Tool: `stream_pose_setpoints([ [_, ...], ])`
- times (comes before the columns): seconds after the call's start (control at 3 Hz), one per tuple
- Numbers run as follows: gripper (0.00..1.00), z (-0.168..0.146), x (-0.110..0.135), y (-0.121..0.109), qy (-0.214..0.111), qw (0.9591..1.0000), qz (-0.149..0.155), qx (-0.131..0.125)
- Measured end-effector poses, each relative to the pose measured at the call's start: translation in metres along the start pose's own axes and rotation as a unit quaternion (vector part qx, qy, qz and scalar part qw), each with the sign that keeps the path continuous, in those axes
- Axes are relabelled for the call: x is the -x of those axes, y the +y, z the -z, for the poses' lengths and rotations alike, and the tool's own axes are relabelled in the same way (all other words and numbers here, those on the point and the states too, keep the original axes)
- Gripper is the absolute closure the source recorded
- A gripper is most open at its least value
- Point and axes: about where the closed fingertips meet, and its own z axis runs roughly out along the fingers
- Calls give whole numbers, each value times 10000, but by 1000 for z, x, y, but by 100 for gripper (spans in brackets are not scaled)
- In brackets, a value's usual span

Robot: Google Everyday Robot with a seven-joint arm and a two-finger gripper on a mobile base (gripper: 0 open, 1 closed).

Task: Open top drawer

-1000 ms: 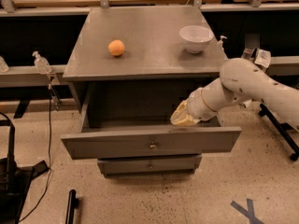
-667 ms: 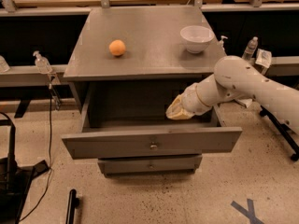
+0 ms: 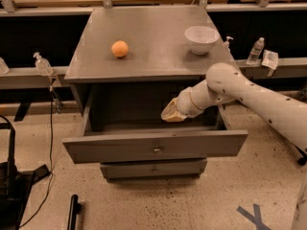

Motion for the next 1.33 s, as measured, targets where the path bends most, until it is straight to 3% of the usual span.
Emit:
stream_pose_setpoints([
  [0.33,100,-16,2,15,-27,9998,-71,184],
  [1.33,100,29,-3,76,293,9983,-17,499],
])
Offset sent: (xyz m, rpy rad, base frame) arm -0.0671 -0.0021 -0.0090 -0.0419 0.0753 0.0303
